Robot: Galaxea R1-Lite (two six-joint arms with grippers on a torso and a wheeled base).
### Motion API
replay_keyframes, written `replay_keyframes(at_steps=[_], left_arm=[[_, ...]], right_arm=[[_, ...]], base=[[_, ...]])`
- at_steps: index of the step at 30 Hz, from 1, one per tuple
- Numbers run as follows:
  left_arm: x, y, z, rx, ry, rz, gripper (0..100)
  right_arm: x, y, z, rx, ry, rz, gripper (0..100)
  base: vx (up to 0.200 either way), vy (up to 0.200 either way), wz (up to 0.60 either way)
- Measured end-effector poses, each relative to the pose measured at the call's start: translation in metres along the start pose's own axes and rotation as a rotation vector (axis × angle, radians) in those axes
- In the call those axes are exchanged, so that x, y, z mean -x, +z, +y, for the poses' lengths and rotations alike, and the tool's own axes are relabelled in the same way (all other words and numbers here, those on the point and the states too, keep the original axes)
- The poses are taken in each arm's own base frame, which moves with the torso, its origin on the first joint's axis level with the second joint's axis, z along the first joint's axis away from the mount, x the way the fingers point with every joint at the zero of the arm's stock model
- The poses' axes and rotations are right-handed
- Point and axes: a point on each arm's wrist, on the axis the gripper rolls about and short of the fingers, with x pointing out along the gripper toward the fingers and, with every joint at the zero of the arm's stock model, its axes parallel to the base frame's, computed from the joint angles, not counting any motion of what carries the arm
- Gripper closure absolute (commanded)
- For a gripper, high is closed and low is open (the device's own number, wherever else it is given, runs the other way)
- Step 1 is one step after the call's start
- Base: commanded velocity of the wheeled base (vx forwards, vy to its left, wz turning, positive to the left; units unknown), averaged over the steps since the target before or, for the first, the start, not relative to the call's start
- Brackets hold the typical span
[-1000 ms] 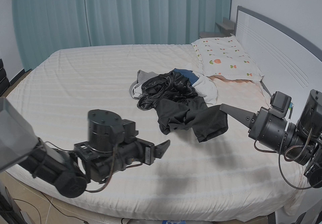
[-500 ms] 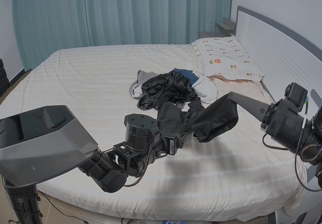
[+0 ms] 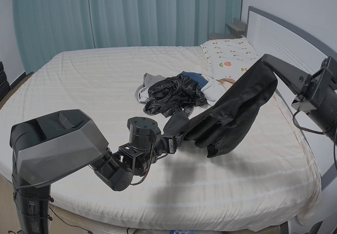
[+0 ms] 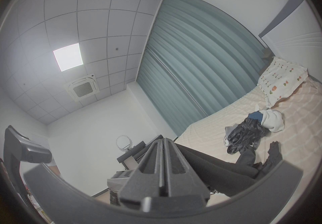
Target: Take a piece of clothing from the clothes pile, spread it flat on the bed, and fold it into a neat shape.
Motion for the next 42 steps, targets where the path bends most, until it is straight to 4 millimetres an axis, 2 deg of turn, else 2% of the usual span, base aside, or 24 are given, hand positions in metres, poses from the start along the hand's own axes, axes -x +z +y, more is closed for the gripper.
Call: replay_keyframes(at_steps=[12,13,20,26,29,31,36,42], left_arm=[[-0.044,-0.011,0.030,0.086,0.059,-0.021,0],[-0.048,-0.013,0.033,0.090,0.065,-0.019,100],[-0.070,-0.026,0.042,0.184,0.043,-0.018,100],[-0.070,-0.035,0.042,0.252,-0.013,0.029,100],[-0.061,-0.041,0.044,0.253,-0.033,0.078,100],[-0.053,-0.038,0.043,0.255,-0.047,0.088,100],[-0.027,-0.012,0.039,0.263,-0.079,0.060,100],[0.017,0.021,0.041,0.272,-0.084,0.026,100]], right_arm=[[0.000,0.013,-0.015,0.033,-0.024,-0.015,100],[-0.001,0.012,-0.018,0.033,-0.032,-0.013,100],[-0.008,0.006,-0.031,0.027,-0.072,0.009,100],[-0.013,0.001,-0.042,0.017,-0.105,0.025,100],[-0.014,0.000,-0.046,0.002,-0.115,0.028,100],[-0.015,0.000,-0.047,-0.006,-0.121,0.027,100],[-0.015,0.003,-0.052,-0.012,-0.140,0.015,100],[-0.016,0.003,-0.063,-0.015,-0.179,0.015,100]], base=[[0.000,0.000,0.00],[0.000,0.000,0.00],[0.000,0.000,0.00],[0.000,0.000,0.00],[0.000,0.000,0.00],[0.000,0.000,0.00],[0.000,0.000,0.00],[0.000,0.000,0.00]])
